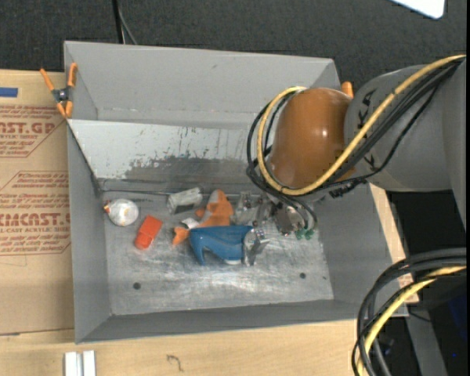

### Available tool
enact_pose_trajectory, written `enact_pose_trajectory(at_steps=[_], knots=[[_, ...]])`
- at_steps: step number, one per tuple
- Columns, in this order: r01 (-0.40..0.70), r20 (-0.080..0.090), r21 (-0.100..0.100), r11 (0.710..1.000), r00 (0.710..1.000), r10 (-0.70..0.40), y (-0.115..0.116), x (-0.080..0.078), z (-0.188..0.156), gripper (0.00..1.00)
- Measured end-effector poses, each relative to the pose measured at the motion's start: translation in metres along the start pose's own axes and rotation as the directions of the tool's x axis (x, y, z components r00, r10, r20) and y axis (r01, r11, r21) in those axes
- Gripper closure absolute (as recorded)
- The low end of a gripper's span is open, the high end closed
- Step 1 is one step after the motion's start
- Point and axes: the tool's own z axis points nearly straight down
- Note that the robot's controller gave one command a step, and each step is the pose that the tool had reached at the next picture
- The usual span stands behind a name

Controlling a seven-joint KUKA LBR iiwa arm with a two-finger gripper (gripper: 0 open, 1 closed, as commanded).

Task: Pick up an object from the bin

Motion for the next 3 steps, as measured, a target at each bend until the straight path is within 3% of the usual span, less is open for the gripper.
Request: enact_pose_trajectory(at_steps=[1,2,3], knots=[[0.056,0.009,0.002,0.998,0.998,-0.056,0.000,-0.003,-0.028,1.00],[0.061,0.011,0.002,0.998,0.998,-0.061,-0.001,-0.017,-0.007,1.00],[0.131,-0.005,0.000,0.991,0.991,-0.131,0.000,-0.018,-0.035,1.00]])
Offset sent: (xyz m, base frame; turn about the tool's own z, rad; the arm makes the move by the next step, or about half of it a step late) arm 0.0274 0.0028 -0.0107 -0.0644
